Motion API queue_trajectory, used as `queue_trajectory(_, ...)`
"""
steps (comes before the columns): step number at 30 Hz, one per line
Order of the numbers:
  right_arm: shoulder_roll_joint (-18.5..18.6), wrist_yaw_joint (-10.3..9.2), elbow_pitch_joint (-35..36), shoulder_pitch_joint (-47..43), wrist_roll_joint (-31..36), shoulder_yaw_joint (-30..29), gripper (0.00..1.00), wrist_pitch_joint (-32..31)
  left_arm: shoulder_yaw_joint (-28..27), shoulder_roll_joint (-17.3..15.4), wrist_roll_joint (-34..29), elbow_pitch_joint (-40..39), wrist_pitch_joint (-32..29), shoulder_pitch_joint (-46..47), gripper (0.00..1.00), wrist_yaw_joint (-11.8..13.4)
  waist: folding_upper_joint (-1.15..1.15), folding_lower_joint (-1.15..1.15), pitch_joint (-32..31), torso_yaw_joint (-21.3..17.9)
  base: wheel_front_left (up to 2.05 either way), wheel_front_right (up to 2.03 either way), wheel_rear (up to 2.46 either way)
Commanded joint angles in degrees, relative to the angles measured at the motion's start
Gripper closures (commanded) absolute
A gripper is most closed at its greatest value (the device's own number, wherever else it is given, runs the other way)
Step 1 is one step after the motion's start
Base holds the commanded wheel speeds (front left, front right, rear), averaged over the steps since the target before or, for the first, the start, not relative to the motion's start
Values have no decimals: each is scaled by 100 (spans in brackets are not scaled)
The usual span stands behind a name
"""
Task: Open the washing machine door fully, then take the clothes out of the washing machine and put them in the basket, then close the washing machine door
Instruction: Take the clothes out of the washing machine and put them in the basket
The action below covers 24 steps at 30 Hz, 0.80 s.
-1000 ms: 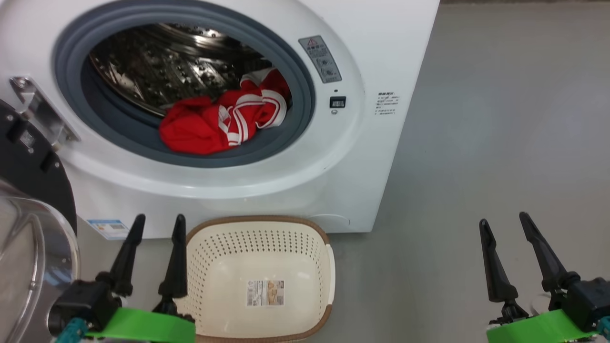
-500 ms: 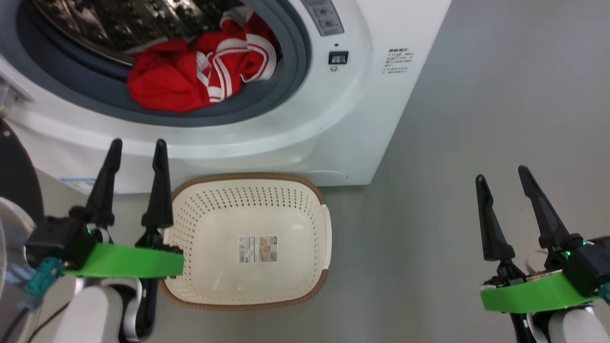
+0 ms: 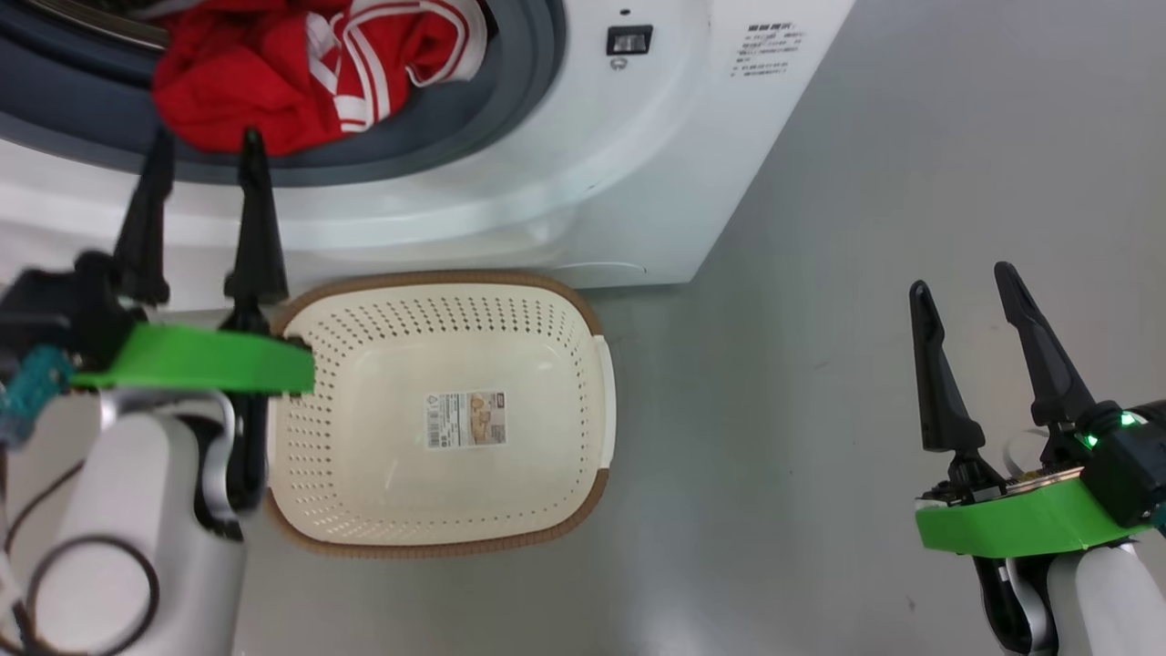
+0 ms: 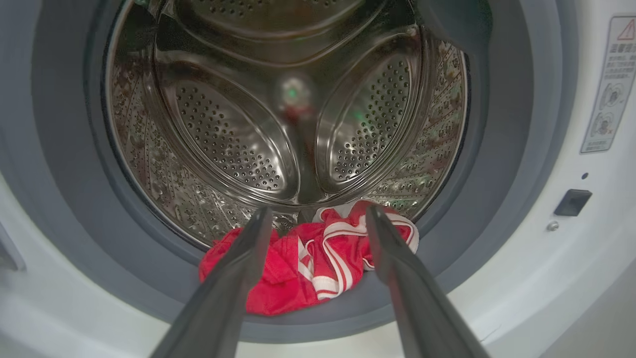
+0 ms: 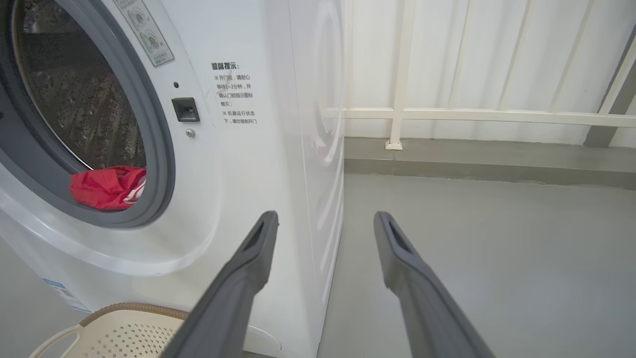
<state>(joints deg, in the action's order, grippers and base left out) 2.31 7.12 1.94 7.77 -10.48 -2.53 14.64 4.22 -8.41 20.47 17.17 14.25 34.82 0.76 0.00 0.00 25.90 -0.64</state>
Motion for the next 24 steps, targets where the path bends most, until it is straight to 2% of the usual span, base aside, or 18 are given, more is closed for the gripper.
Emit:
queue_trajectory(1,56,36,132,117,32,169,0,36,-156,-209,-71,-60,8,156,0,44,0,0,99,-50,0,0,0)
queue_trajectory(8,56,36,136,280,54,162,0,36,-69,-321,-207,576,-51,903,0,98,0,0,336,-143,0,0,0)
queue_trajectory(14,56,36,125,340,16,155,0,36,37,-537,-469,1059,-236,1538,0,265,0,0,524,-234,0,0,0)
queue_trajectory(24,56,36,106,457,-39,228,0,36,392,-824,-916,1918,-870,2408,0,433,0,0,702,-390,0,0,0)
